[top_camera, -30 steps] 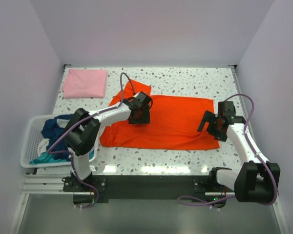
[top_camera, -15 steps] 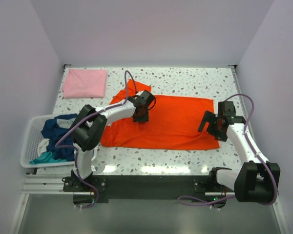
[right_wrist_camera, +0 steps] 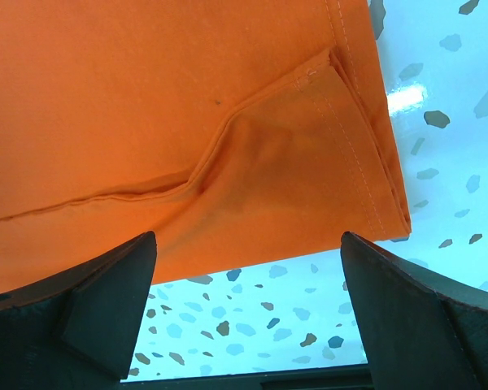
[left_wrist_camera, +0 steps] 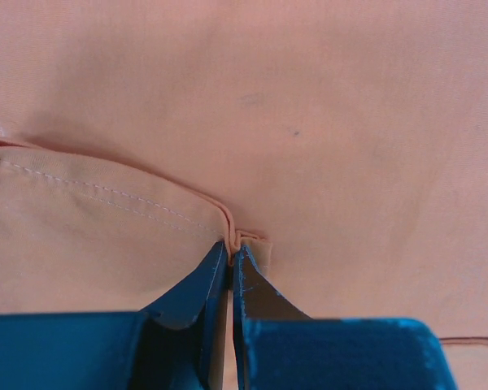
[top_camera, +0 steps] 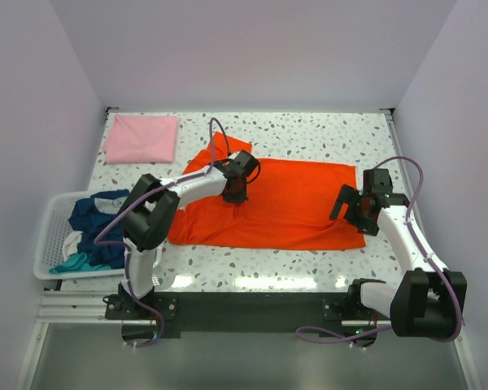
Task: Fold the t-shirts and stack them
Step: Fold the tshirt
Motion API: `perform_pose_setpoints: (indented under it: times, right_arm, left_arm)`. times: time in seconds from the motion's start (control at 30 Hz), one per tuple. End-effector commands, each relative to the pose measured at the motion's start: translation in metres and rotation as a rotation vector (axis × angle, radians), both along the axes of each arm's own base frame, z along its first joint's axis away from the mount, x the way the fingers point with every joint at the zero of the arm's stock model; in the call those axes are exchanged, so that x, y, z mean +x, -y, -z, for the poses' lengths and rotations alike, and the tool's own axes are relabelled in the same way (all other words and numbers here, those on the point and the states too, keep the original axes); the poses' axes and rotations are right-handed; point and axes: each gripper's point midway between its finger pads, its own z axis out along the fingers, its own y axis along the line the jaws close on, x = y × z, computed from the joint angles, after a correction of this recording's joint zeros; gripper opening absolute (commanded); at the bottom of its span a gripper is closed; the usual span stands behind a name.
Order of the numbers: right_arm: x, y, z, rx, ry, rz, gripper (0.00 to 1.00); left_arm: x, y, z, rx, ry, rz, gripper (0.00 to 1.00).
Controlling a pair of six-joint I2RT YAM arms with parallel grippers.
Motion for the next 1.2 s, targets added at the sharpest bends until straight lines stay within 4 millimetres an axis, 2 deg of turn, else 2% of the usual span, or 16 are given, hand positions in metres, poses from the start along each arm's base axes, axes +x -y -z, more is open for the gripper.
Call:
perform_pose_setpoints:
  times: [0.0,0.17,0.3,0.37,0.4,0.43,0.5,0.53,0.77,0.8,0.83,0.93,1.0,1.03,1.1,1.17]
  right_arm:
    - [0.004,0.001,-0.007,-0.006,0.025,-0.008,0.99]
    - [0.004,0.001,-0.006,-0.008,0.02,-0.006,0.99]
    - [0.004,0.002,-0.006,-0.013,0.017,-0.002,0.99]
    - [0.003,0.003,-0.005,-0.015,0.014,0.004,0.99]
    - [0.004,0.003,-0.006,-0.016,0.018,0.003,0.99]
    - [0.005,0.003,-0.007,-0.016,0.021,0.001,0.99]
    - [0.006,0.003,-0.008,-0.015,0.026,0.002,0.99]
    - [0.006,0.003,-0.009,-0.014,0.029,0.0,0.99]
    - [0.014,0.003,-0.02,-0.016,0.056,0.005,0.99]
    - [0.015,0.006,-0.021,-0.029,0.059,0.015,0.99]
    - [0.016,0.006,-0.022,-0.028,0.061,0.016,0.99]
    - [0.023,0.007,-0.03,-0.03,0.079,0.022,0.99]
    - [0.028,0.007,-0.036,-0.029,0.094,0.024,0.99]
    - [0.03,0.007,-0.038,-0.029,0.1,0.026,0.99]
    - [0.034,0.007,-0.042,-0.031,0.108,0.03,0.99]
    - [0.036,0.008,-0.043,-0.034,0.113,0.032,0.99]
  left_arm:
    - [0.014,0.019,-0.023,-0.053,0.075,0.039,0.07]
    - [0.016,0.022,-0.023,-0.05,0.089,0.057,0.07]
    - [0.017,0.023,-0.019,-0.044,0.083,0.063,0.14]
    - [0.017,0.023,-0.016,-0.04,0.079,0.064,0.26]
    - [0.016,0.023,-0.015,-0.036,0.075,0.066,0.39]
    - [0.017,0.022,-0.016,-0.037,0.078,0.064,0.46]
    - [0.017,0.021,-0.021,-0.034,0.085,0.06,0.55]
    - [0.02,0.022,-0.03,-0.04,0.106,0.057,0.62]
    - [0.04,0.032,-0.097,-0.101,0.254,0.104,0.83]
    - [0.044,0.032,-0.105,-0.106,0.274,0.104,0.93]
    - [0.05,0.032,-0.116,-0.111,0.301,0.097,0.99]
    - [0.078,0.014,-0.133,-0.114,0.342,0.057,1.0]
    - [0.096,0.005,-0.131,-0.109,0.345,0.032,1.0]
    - [0.116,-0.006,-0.145,-0.121,0.376,0.003,1.0]
    - [0.144,-0.013,-0.146,-0.126,0.395,-0.026,1.0]
    - [0.175,-0.031,-0.144,-0.12,0.42,-0.064,1.0]
